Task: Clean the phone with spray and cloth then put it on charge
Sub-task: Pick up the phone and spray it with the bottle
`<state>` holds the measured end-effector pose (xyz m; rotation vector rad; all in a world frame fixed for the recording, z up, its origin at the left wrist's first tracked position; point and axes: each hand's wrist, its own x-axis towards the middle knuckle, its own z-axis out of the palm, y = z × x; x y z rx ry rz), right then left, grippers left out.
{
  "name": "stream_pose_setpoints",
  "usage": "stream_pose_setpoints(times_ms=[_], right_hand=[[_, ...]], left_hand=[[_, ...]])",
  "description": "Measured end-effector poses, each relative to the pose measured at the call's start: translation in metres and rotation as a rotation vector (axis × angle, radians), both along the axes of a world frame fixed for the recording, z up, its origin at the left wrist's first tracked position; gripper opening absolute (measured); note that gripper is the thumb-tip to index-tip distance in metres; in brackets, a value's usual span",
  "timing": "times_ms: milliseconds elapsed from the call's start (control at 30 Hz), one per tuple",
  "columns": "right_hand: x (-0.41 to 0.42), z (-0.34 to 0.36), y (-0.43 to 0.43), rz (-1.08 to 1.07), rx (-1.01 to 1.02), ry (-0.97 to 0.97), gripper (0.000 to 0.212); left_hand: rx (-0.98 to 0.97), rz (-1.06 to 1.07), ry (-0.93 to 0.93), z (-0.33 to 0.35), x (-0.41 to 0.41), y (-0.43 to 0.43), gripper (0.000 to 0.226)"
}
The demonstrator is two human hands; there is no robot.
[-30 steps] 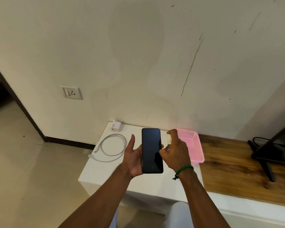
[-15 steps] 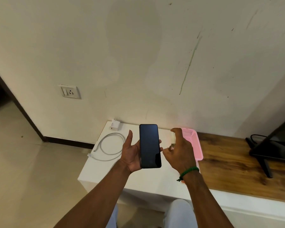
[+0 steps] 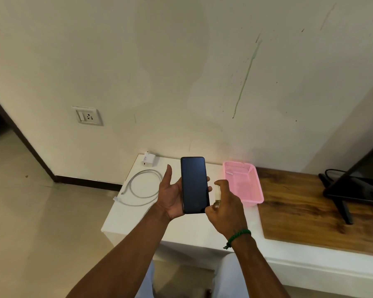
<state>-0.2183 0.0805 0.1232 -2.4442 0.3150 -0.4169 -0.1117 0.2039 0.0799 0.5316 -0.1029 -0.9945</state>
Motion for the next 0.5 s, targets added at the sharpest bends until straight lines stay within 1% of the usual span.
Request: stream_pose_setpoints(times_ms=[333, 500], right_hand=[[-0.0010, -0.0013, 0.0008, -0.007, 0.007, 0.014, 0.053], [-0.0013, 0.0038, 0.0007, -0.029, -0.001, -0.023, 0.055]], left_hand=[[0.015, 0.002, -0.003, 0.0001, 0.0017, 0.0006, 0.099], [-0.001, -0.001, -0.001, 0.0007, 0.0021, 0.0005, 0.099]])
